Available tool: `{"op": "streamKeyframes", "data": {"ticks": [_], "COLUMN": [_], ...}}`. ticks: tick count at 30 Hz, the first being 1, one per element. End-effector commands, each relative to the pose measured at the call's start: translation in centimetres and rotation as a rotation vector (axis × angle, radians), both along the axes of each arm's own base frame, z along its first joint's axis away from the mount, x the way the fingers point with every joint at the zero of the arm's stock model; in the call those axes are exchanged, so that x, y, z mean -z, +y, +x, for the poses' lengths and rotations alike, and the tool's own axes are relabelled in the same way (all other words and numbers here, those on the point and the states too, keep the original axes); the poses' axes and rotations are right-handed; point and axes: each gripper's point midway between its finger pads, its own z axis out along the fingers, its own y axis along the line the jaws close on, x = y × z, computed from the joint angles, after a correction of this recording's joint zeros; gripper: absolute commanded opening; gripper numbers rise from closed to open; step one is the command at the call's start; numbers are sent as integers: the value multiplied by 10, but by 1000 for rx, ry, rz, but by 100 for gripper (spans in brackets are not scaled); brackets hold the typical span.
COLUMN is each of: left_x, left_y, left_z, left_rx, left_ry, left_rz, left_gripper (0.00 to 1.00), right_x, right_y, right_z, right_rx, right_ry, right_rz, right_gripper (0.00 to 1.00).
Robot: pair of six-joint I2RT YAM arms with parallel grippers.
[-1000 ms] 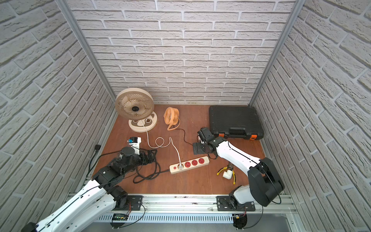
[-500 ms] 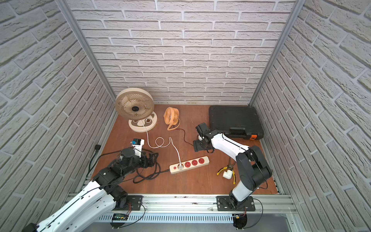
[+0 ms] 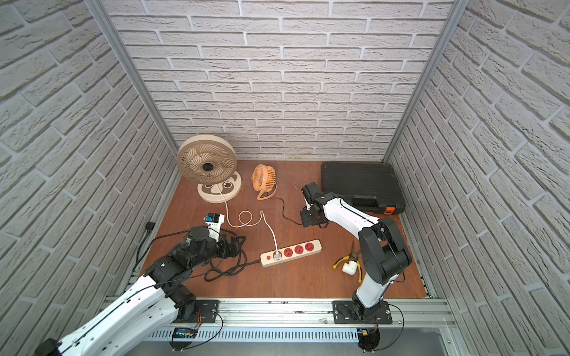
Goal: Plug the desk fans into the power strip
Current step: Pick up the plug from the center of the board.
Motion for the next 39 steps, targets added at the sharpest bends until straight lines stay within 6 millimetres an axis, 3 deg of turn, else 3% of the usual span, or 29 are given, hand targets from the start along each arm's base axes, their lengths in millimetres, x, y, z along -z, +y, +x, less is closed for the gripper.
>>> {"op": "streamKeyframes", "data": {"ticks": [1,12,20,31,34,39], "left_x": [-2,-7,-12,-19,-28,-45], "left_y": [-4,-5,-4,-12,-18,-30], "left_z": [-3,-9,-13,-15,-14,-10], "left_rx": [25,45,46,81,103,146], "left_ry": [-26,-36,-51,-53,-59,-75], "left_rz": [-18,-44,-62,-100,-122,-126], "left_gripper": [98,98,98,98,98,98], "right_x": [-1,16,15,47,47,41], "right_y": [-1,-23,3,-5,-3,-4], "right_z": [6,30,42,51,53,50], "right_rx": [-10,58,25,49,52,47], "right_ry": [0,15,-5,50,42,13], "right_rz": [-15,-108,39,-39,-32,-28], "right_gripper": [63,57,63,61,53,26]}}
